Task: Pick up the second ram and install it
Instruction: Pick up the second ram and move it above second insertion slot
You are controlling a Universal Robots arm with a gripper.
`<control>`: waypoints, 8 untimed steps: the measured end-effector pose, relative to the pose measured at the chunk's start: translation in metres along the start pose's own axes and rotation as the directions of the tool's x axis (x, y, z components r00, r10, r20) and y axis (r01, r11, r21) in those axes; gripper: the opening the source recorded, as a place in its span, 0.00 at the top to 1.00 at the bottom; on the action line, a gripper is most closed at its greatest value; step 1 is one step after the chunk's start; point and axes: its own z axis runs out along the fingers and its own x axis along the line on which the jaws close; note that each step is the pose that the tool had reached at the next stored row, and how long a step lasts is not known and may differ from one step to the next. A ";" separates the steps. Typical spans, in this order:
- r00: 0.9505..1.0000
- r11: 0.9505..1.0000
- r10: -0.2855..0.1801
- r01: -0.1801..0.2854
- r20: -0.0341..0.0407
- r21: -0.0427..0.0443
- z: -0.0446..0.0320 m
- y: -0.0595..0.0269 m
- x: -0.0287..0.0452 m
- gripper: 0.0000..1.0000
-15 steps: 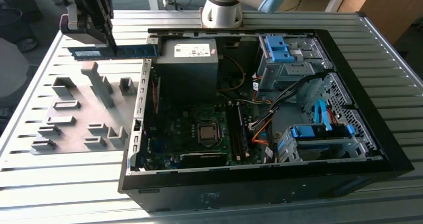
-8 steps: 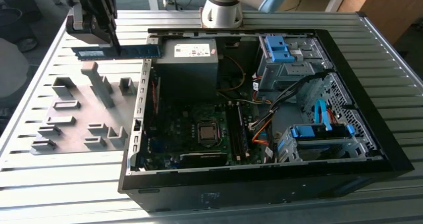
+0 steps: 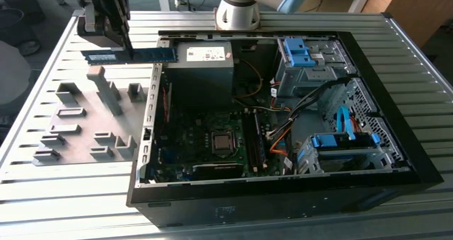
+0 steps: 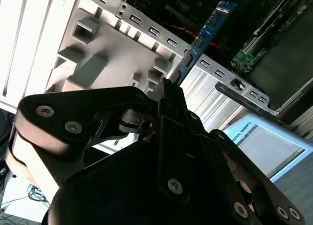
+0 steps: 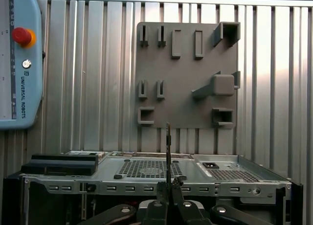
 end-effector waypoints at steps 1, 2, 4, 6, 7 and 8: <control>1.000 1.000 0.000 0.000 0.000 0.000 0.0000 -0.0006 0.0000 0.86; 1.000 1.000 0.000 0.000 0.000 0.000 0.0000 -0.0012 0.0000 0.86; 1.000 1.000 0.000 0.000 0.000 0.000 0.0000 -0.0025 0.0000 0.86; 1.000 1.000 0.000 0.000 0.000 0.000 0.0001 -0.0038 0.0000 0.86; 1.000 1.000 0.000 0.000 0.000 0.000 0.0001 -0.0045 0.0000 0.86; 1.000 1.000 0.000 0.000 0.000 0.000 0.0001 -0.0051 0.0000 0.86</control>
